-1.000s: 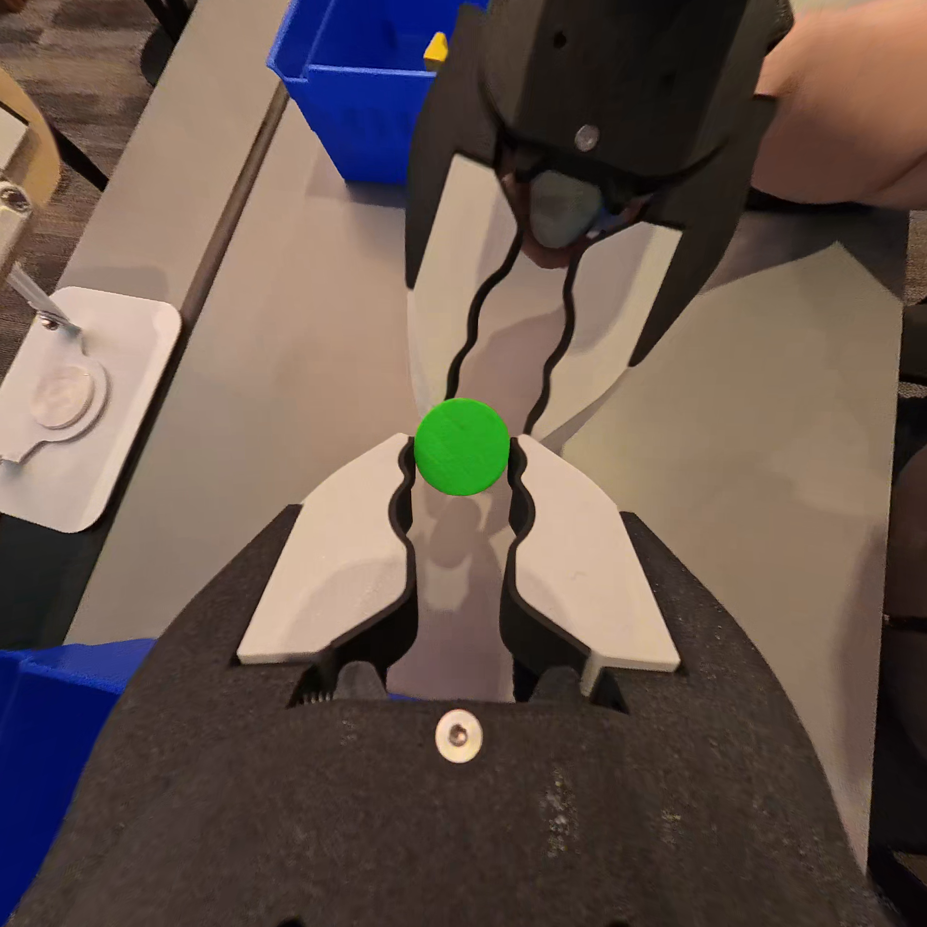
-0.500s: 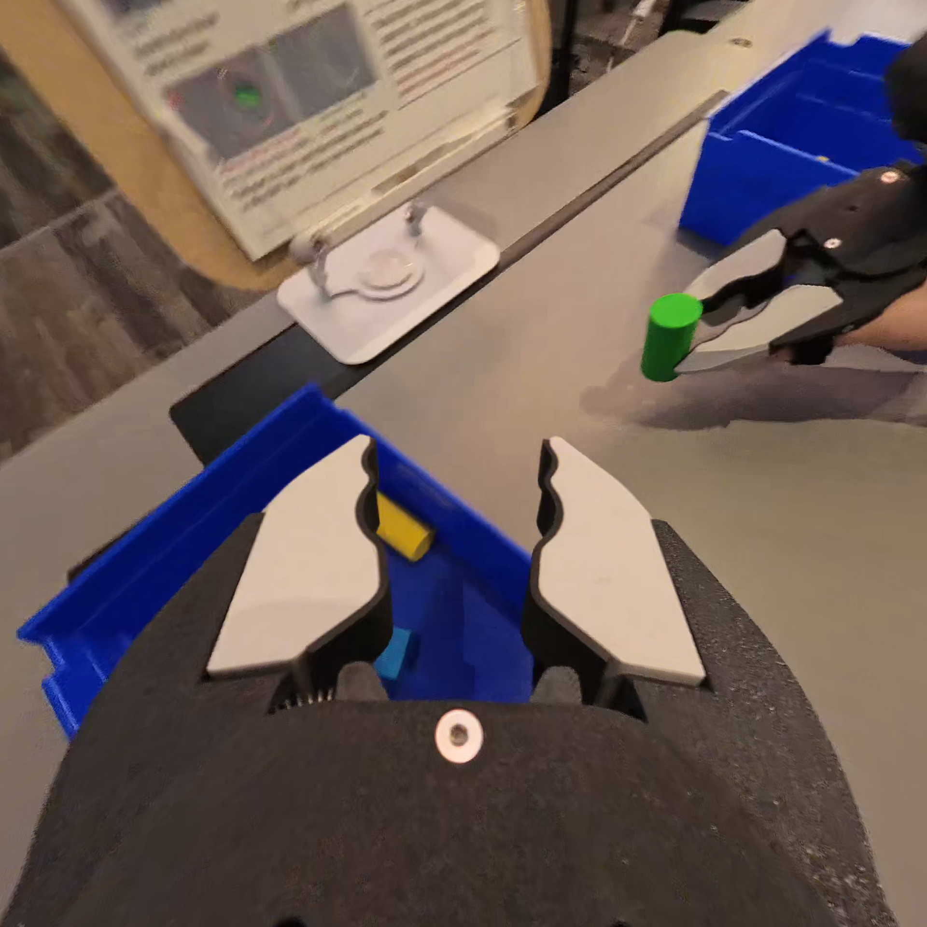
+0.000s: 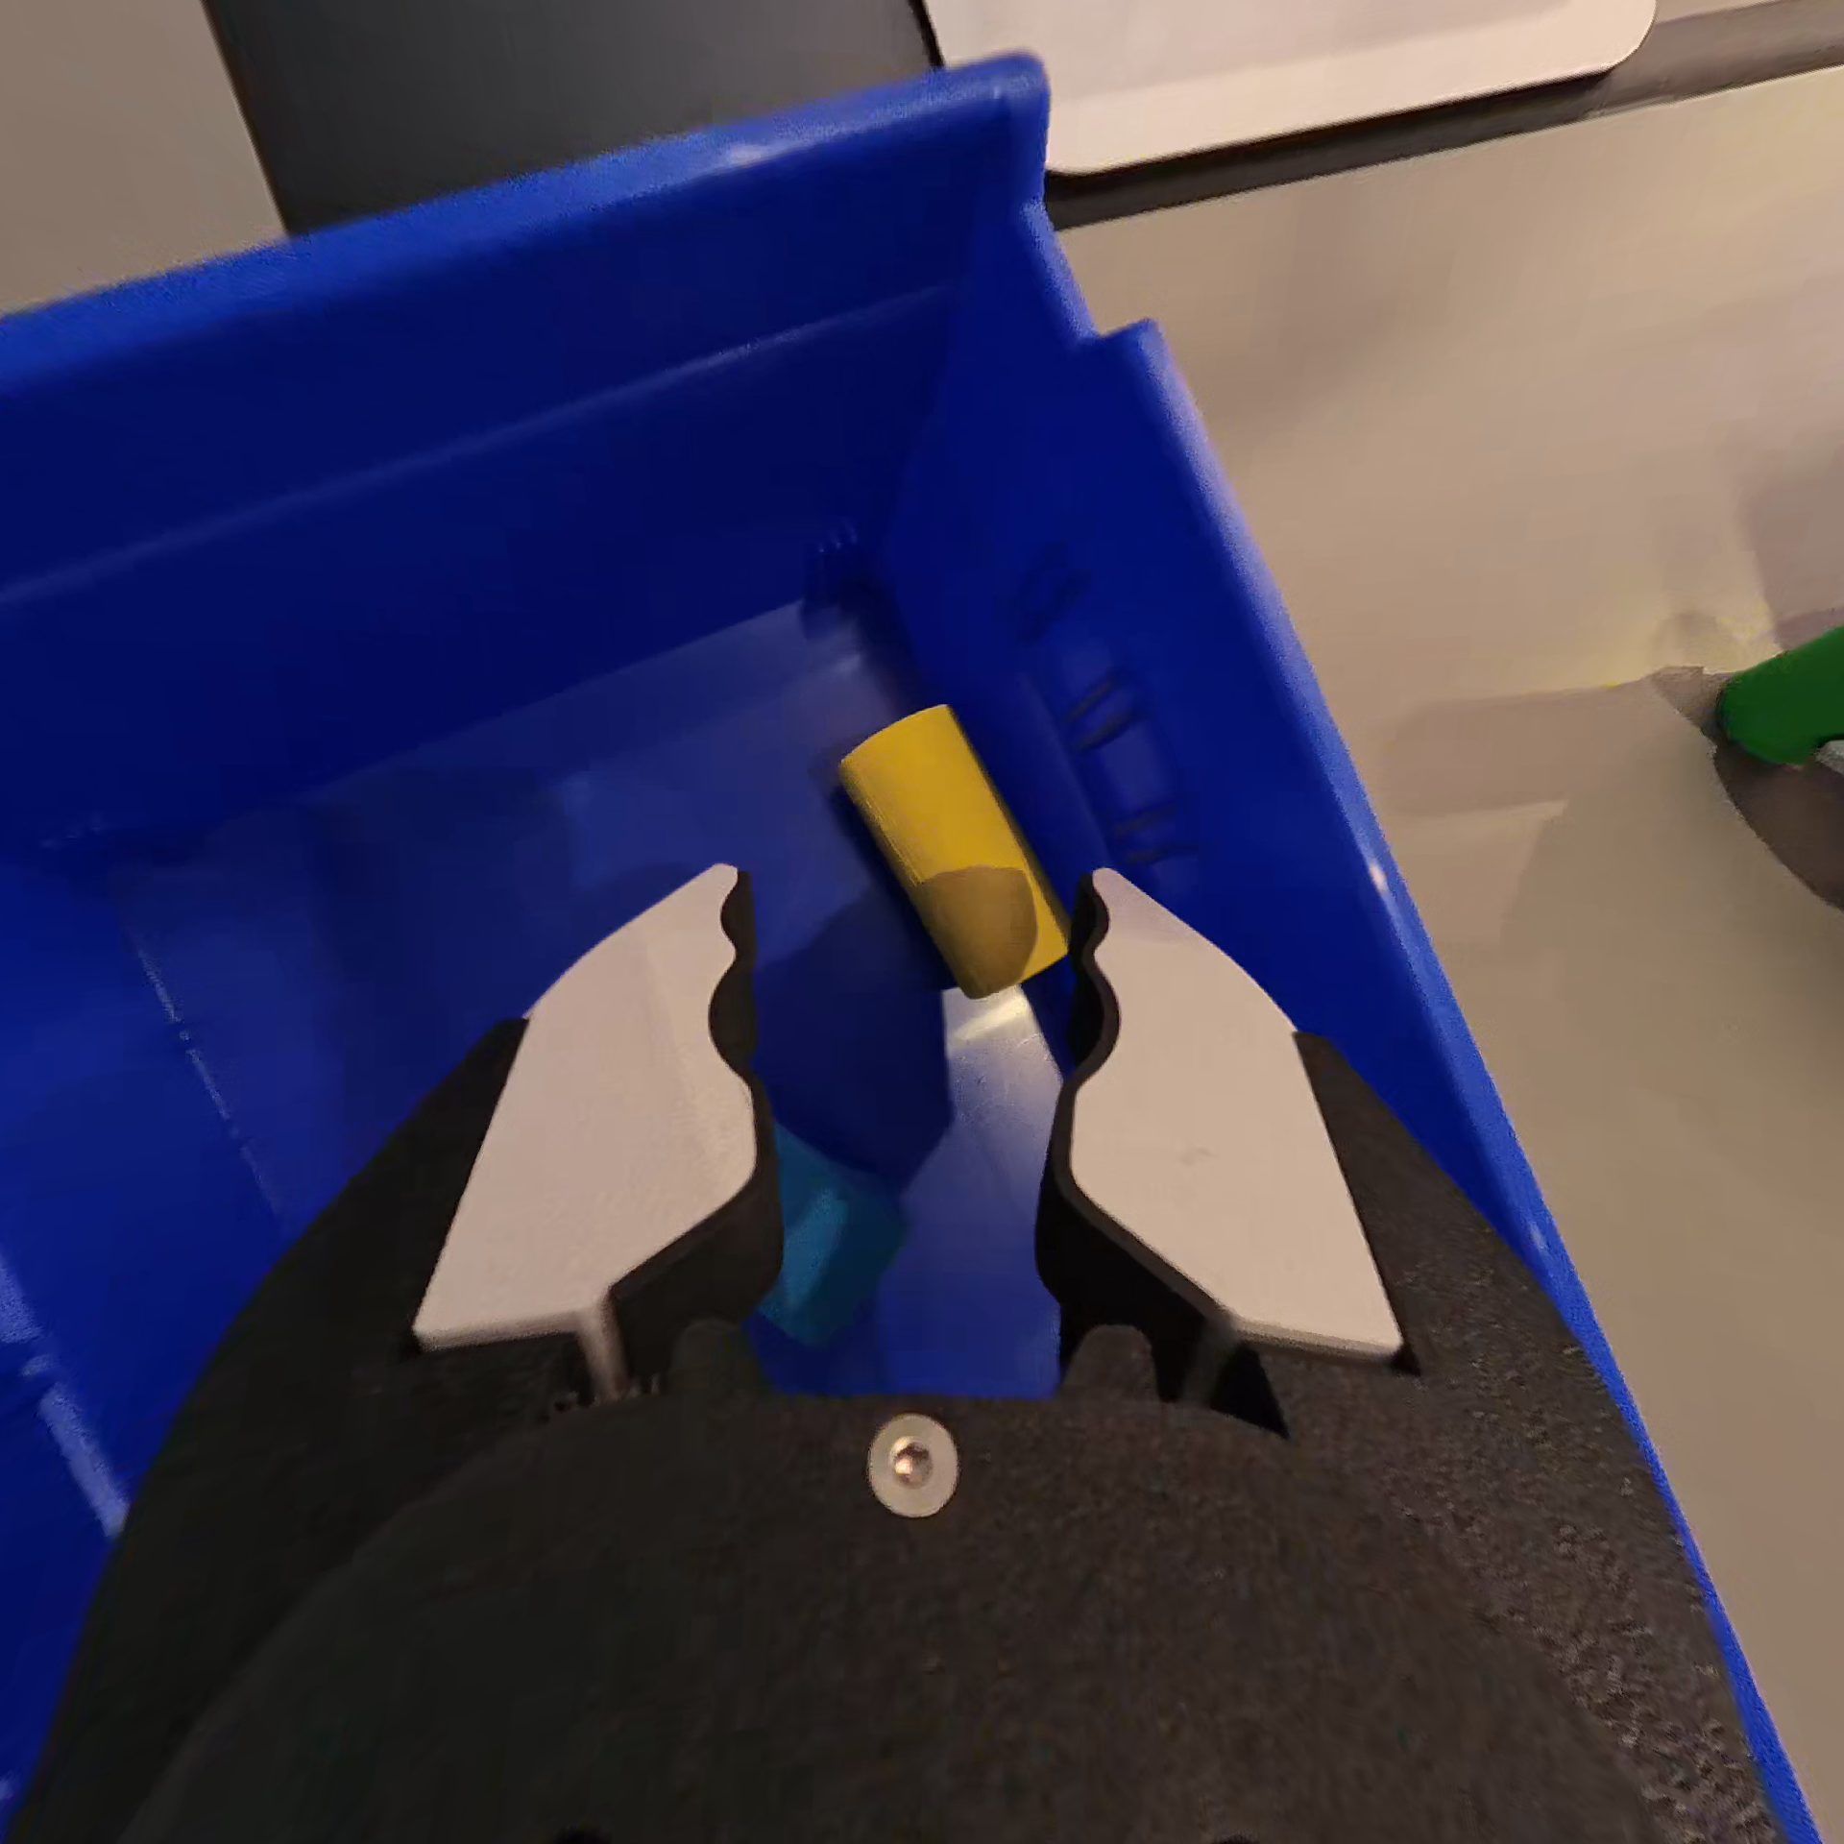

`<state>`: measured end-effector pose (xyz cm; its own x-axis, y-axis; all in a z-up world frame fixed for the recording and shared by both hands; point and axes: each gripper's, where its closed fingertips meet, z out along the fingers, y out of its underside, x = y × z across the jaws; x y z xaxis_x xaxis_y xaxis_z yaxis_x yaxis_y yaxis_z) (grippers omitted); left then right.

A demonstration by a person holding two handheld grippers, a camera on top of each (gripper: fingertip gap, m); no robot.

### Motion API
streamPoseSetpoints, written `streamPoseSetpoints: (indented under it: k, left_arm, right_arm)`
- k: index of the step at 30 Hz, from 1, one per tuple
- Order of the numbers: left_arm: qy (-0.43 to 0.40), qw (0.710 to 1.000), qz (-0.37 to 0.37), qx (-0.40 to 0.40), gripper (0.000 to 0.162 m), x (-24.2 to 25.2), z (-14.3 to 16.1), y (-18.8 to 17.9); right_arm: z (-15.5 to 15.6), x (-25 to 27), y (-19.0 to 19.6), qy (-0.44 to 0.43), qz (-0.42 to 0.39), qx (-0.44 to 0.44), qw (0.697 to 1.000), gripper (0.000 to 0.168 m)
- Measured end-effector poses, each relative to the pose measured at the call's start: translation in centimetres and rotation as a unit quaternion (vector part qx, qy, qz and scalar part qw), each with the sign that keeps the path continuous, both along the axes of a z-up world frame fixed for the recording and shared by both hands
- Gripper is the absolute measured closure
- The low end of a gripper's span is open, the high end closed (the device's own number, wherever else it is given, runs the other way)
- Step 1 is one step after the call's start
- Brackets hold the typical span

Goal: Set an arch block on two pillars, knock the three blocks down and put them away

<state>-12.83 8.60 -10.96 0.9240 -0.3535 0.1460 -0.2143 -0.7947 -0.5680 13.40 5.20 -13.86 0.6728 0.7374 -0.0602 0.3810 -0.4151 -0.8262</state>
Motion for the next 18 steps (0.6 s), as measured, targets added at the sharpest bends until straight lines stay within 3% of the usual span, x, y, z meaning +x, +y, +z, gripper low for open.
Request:
streamPoseSetpoints:
  k: [9,18]
  left_arm:
    - [0.040,0.999,-0.007,-0.020,0.102,0.2,-2.2,0.3]
    - [0.052,0.998,-0.005,-0.029,0.115,-0.6,-1.7,-0.2]
  right_arm:
    - [-0.4,0.3,-0.5,-0.035,0.012,-0.005,0.999,0.137]
    - [-0.5,-0.1,-1.2,-0.035,0.036,-0.028,0.998,0.136]
